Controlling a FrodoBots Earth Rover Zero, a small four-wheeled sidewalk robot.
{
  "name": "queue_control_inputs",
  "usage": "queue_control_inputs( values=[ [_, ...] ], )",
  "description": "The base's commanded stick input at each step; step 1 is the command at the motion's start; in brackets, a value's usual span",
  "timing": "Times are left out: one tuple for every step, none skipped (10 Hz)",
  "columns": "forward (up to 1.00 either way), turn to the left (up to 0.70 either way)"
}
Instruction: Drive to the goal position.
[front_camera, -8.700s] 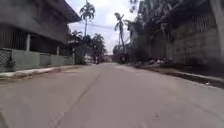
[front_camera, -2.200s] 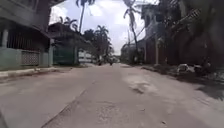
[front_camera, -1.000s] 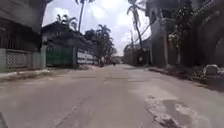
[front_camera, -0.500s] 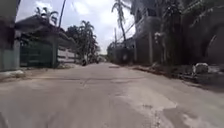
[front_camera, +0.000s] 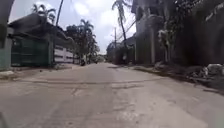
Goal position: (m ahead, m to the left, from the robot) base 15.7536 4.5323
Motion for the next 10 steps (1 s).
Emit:
queue_control_inputs(
  values=[
    [0.99,0.0],
    [1.0,0.0],
    [1.0,0.0],
    [1.0,0.0],
    [1.0,0.0],
    [1.0,-0.01],
    [1.0,-0.1],
    [1.0,-0.17],
    [1.0,-0.15],
    [1.0,-0.05]
  ],
)
